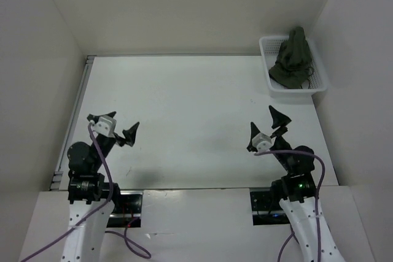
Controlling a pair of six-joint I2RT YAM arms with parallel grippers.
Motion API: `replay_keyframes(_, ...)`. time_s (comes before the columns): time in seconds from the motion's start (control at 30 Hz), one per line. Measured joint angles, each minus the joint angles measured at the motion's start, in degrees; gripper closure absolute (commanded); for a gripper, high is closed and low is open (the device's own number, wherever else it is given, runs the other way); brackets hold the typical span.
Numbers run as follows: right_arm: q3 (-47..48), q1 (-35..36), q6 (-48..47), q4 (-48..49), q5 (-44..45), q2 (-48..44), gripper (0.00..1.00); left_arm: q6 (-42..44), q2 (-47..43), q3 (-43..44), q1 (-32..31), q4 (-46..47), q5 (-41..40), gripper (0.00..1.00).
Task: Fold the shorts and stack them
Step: Grab the shorts from the pile
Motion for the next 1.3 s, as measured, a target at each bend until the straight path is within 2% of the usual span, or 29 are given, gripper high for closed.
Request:
replay_keyframes(0.07, 7.2, 0.0, -0.5, -1.8, -0.2, 8.3, 0.00, 0.0, 8.3, 7.6, -0.2, -0.1, -4.1, 0.00)
replay_keyframes(0.13, 19.0, 0.2, 0.9, -3.7, 1.1, 21.9, 0.00, 0.0, 20.2, 17.0, -0.2, -0.3, -8.8, 0.00)
replay_keyframes(0.23, 42.2, 0.5, 8.8, -5.8, 7.9, 44.8, 0.00, 0.0, 42.1, 34.8, -0.2, -4.4, -14.3, 0.00)
replay_keyframes(0.33, 58.6, 0.5, 19.0, -5.1, 17.0, 62.2, 0.00, 0.0, 57.0, 45.7, -0.3, -8.0, -17.5, 0.00)
replay_keyframes(0.4, 64.4, -0.5, 26.3, -7.1, 20.7, 71.6, 0.00, 0.0, 64.2, 48.7, -0.6, -11.3, -19.2, 0.00)
replay_keyframes(0.53, 70.8, -6.3, 39.3, -13.3, 22.9, 85.3, 0.00, 0.0, 76.8, 54.6, -1.2, -20.0, -20.0, 0.00)
replay_keyframes(0.7, 84.0, -14.6, 53.4, -17.2, 27.3, 102.2, 0.11, 0.0, 91.6, 66.3, -1.9, -27.0, -19.8, 0.00)
replay_keyframes(0.87, 93.1, -17.7, 60.3, -17.6, 33.9, 113.7, 0.11, 0.0, 94.8, 67.8, -3.4, -28.9, -20.5, 0.00)
replay_keyframes(0.97, 97.1, -17.5, 63.0, -17.7, 36.7, 119.2, 0.07, 0.0, 94.7, 67.8, -4.9, -29.2, -21.6, 0.00)
replay_keyframes(1.17, 103.2, -17.3, 66.8, -18.9, 39.7, 128.9, 0.07, 0.0, 94.7, 67.8, -6.5, -29.6, -24.0, 0.00)
replay_keyframes(1.3, 105.6, -17.3, 68.9, -19.5, 44.8, 132.8, 0.06, 0.0, 94.7, 67.7, -6.5, -29.5, -26.0, 0.00)
